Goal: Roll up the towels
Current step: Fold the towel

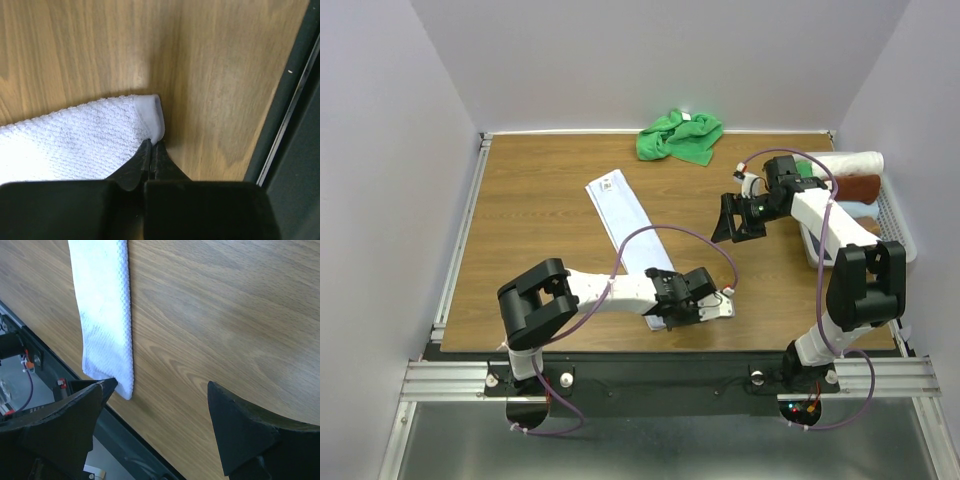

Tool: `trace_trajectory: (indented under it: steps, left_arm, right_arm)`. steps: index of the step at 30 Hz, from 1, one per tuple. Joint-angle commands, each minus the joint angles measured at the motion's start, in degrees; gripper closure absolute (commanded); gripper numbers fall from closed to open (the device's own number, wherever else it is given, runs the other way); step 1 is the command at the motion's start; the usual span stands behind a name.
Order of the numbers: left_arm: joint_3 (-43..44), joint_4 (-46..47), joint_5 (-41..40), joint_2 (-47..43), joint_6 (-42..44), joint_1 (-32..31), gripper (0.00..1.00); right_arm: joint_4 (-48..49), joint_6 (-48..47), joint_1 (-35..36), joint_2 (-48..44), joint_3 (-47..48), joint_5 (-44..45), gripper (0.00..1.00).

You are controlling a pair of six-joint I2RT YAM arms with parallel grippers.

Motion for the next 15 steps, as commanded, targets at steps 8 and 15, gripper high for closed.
trace_trajectory:
  steps: [8,15]
  left_arm:
    - [3.11,-8.80,15.24,-7.34,-1.51,0.58,1.00]
    - [8.38,-14.07,16.84,-9.11,2.78,7.68,1.00]
  right_arm:
    - [-1.49,-1.39,-1.12,-0.22,3.57,-0.55,0.10]
    - [-1.58,-1.65,-1.64,0.39,4.19,-1.42,0.09]
